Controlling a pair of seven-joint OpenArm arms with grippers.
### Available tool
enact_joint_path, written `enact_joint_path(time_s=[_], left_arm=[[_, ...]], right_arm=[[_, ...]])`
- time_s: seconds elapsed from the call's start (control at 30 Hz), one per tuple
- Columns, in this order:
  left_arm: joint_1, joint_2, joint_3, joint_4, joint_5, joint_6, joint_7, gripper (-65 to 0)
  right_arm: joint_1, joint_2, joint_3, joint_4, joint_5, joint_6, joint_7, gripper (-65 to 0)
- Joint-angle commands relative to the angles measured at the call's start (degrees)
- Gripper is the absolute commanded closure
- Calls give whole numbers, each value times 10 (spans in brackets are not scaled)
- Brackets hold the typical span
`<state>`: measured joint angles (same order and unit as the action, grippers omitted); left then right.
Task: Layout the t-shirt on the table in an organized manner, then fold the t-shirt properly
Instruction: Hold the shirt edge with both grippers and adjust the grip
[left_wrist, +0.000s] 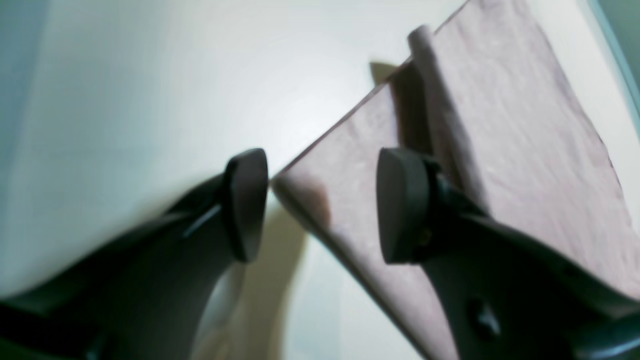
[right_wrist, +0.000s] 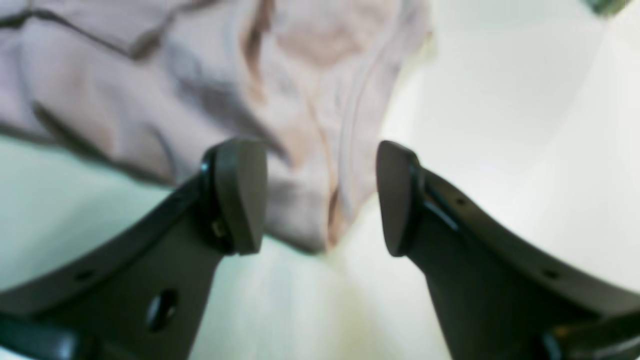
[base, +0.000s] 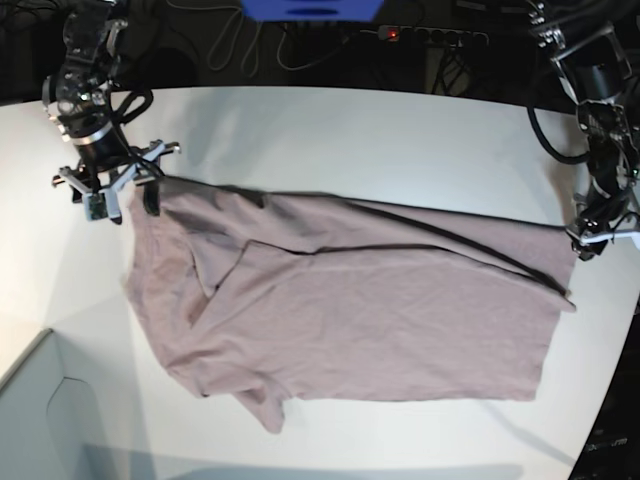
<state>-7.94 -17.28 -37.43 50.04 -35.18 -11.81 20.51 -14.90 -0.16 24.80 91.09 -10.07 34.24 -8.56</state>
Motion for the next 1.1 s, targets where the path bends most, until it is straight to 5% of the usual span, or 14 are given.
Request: enact_joint_path(time_s=[0.0,0.37,0.47,0.57,0.93,1.07], left_arm=[[-10,-11,-2,10,-5,-6,-11,-337],[-45,-17,37,-111,-5,-6,-13,-318],[-45,-17,41,-111,-5,-6,-12,-193],[-45,-17,41,-111,-5,-6,-12,-1],[-41,-17,41,-111,-5,-6,-10,-1],[-39,-18,41,-111,-5,-6,-9,-1]], right_arm=[[-7,2,5,19,9,0,15,-352],[-24,-7,59,37,10,2,11,-352],[-27,-7,46,30,11,2,15,-352],[-26,-4,22,0,11,2,15,-359],[59,21,14,-162,8,2,11,-383],[54,30,14,-183,8,2,13,-295]])
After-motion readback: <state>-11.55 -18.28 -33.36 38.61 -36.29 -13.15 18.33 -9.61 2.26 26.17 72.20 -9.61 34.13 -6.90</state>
